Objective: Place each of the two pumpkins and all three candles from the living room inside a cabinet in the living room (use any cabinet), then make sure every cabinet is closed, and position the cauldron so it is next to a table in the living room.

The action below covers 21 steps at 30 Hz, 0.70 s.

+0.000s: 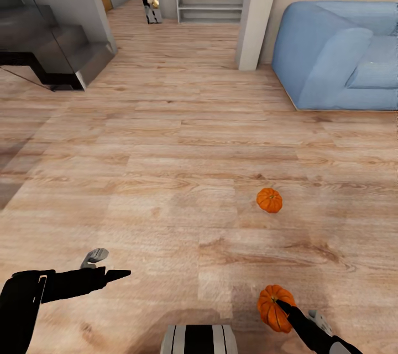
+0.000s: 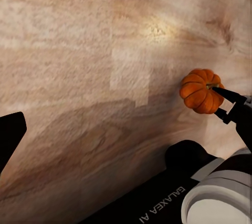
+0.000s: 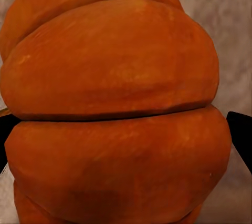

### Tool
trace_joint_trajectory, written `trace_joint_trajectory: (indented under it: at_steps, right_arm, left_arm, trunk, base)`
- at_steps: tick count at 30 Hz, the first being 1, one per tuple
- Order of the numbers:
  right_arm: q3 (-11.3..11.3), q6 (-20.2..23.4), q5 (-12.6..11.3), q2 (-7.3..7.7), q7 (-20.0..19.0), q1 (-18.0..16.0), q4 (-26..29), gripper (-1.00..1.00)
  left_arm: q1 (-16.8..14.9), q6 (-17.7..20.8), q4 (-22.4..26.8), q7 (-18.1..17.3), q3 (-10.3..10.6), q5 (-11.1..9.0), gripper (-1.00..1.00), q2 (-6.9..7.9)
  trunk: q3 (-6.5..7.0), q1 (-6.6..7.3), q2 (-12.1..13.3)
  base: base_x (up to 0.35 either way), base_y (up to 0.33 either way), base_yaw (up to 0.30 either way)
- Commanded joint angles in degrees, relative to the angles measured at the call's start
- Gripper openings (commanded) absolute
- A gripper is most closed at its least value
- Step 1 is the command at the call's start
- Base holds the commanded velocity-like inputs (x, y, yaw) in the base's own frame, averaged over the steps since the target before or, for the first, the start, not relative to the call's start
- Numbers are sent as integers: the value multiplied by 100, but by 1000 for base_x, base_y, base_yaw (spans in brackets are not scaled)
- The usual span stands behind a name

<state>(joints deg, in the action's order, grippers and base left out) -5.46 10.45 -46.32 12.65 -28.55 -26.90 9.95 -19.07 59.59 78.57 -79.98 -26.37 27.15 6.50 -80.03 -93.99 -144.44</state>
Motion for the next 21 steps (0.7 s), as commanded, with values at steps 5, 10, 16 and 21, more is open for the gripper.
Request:
trace_joint_trajectory:
  at_steps: [5, 10, 16, 21]
  right_arm:
    - [-7, 1, -7, 2, -10, 0, 22, -100]
    - [-15, 25, -15, 19, -54, 0, 34, -100]
    - [-13, 34, -17, 39, -85, 0, 67, -100]
    - [6, 47, -12, 47, -668, 22, 238, -100]
  left_arm:
    - [0, 0, 0, 0, 0, 5, 100, -2]
    - [0, 0, 0, 7, 6, 24, 100, -8]
    - [-2, -8, 0, 16, 15, 31, 100, -10]
    - [-1, -9, -1, 27, 27, 36, 100, -16]
  trunk:
    - [111, 13, 7]
    - [222, 25, 14]
    - [355, 41, 22]
    - [466, 54, 28]
  base:
    - [0, 0, 0]
    - [0, 0, 0]
    - [0, 0, 0]
    - [0, 0, 0]
